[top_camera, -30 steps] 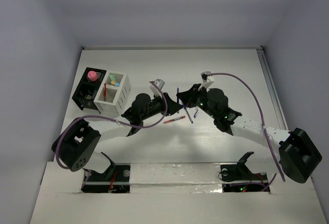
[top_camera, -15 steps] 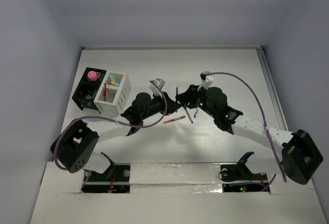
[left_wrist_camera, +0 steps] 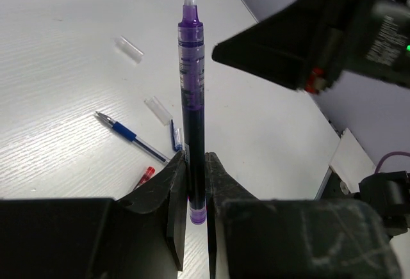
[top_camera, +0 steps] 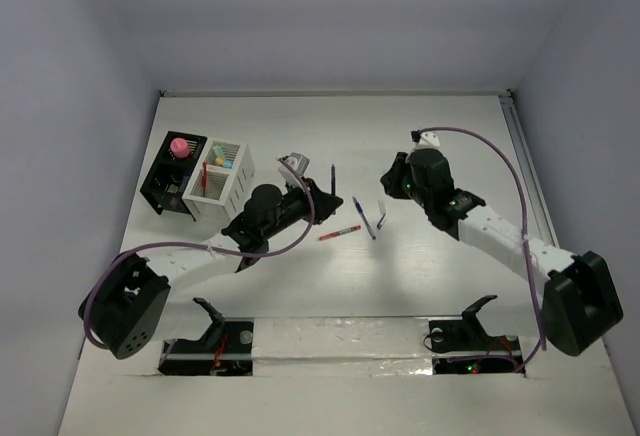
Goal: Sort the stationery into containers
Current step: Move the pen cap to the center of the board.
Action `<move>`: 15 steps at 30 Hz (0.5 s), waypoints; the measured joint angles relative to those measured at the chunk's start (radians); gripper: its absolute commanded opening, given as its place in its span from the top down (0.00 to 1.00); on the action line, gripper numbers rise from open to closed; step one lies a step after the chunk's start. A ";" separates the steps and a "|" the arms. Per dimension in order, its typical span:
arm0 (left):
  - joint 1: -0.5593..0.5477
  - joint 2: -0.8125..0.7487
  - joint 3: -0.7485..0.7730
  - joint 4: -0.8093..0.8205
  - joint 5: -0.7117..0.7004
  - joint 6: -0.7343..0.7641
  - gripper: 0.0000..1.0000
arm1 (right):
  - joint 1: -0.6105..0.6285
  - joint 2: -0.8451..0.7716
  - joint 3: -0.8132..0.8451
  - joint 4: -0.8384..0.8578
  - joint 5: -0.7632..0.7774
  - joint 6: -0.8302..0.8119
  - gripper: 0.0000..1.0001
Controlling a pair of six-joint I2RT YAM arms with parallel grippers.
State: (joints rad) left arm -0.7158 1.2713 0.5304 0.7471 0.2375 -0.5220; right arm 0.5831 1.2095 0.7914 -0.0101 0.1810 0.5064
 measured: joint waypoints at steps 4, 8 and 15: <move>0.000 -0.018 -0.018 -0.005 -0.010 0.010 1.00 | -0.108 0.138 0.068 -0.067 -0.027 -0.020 0.65; 0.000 -0.017 -0.018 -0.005 -0.011 0.013 1.00 | -0.161 0.295 0.172 -0.147 -0.043 -0.072 0.50; 0.000 0.002 -0.018 -0.006 -0.013 0.017 1.00 | -0.192 0.542 0.469 -0.341 -0.045 -0.222 0.49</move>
State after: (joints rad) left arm -0.7158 1.2736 0.5121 0.7414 0.2241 -0.5049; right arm 0.3916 1.7512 1.2602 -0.3511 0.1360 0.2848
